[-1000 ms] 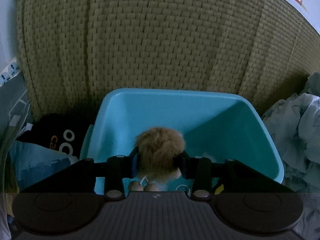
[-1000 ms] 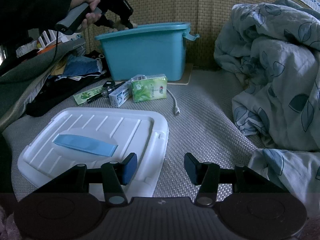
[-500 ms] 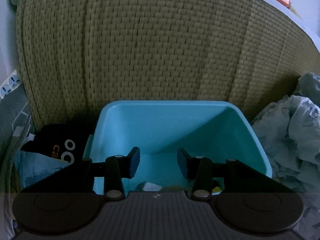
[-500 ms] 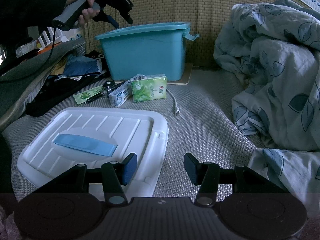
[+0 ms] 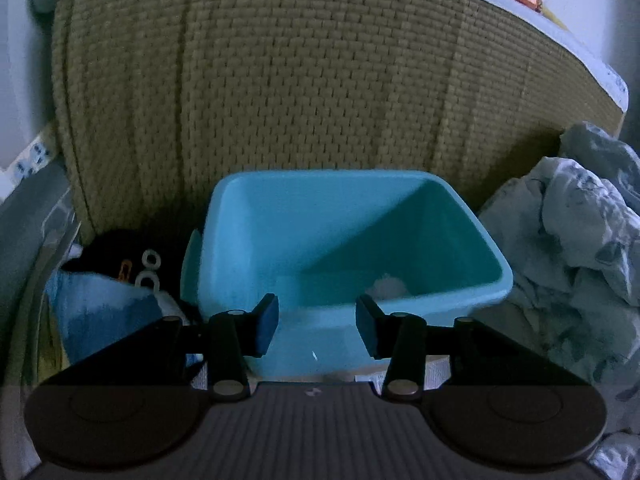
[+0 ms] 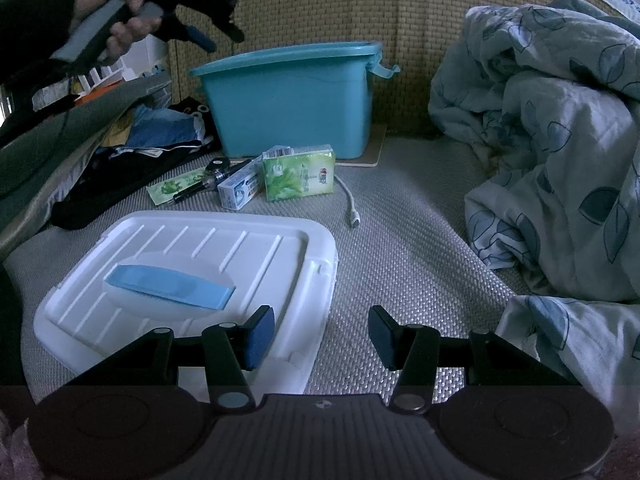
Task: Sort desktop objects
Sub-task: 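Withdraw the left gripper from the teal bin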
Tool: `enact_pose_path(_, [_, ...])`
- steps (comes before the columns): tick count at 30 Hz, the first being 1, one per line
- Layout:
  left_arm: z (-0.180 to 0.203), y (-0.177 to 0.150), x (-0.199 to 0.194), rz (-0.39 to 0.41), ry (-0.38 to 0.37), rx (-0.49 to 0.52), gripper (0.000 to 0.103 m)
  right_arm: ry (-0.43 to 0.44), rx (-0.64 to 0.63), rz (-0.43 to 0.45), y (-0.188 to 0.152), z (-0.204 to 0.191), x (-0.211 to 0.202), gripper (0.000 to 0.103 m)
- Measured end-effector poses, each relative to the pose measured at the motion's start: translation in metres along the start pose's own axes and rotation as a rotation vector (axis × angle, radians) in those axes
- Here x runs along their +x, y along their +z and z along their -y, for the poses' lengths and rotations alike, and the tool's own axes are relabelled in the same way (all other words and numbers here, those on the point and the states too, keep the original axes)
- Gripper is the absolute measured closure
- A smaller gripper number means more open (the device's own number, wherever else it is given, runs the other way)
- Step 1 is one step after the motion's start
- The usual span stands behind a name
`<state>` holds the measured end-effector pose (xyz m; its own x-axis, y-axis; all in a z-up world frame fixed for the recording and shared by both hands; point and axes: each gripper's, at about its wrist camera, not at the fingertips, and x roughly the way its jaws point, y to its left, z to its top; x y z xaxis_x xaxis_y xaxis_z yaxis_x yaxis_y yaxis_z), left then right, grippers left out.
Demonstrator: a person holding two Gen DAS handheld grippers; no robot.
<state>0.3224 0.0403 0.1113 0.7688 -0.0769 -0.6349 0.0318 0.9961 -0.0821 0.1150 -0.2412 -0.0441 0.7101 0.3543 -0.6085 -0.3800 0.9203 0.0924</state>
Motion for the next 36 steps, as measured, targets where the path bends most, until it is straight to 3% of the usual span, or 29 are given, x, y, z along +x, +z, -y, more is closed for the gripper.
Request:
enact_pose_path(3, [-0.006,-0.024,-0.008,-0.016,-0.001,-0.045,0.051,-0.001,0.000,-0.002,0.000,0.000,0.000,0.047])
enact_pose_path(8, [-0.004,-0.069,-0.007,-0.090,0.017,-0.006,0.051,0.013,0.001,-0.002,0.000,-0.001,0.000,0.047])
enact_pose_path(14, [-0.005,-0.113,-0.010,-0.143,0.019,-0.057,0.045,0.019,0.005,0.007,0.000,-0.001,-0.001,0.047])
enact_pose_path(19, [-0.006,-0.141,-0.019,-0.103,0.028,-0.037,0.035,0.043,0.016,0.019,0.002,0.000,-0.004,0.043])
enact_pose_path(26, [-0.010,-0.168,-0.019,-0.083,0.030,0.026,0.030,0.088,0.034,0.004,0.012,-0.001,0.001,0.039])
enact_pose_path(36, [-0.019,-0.192,-0.026,-0.013,-0.067,0.043,0.024,0.077,0.017,0.050,0.051,-0.010,0.029,0.032])
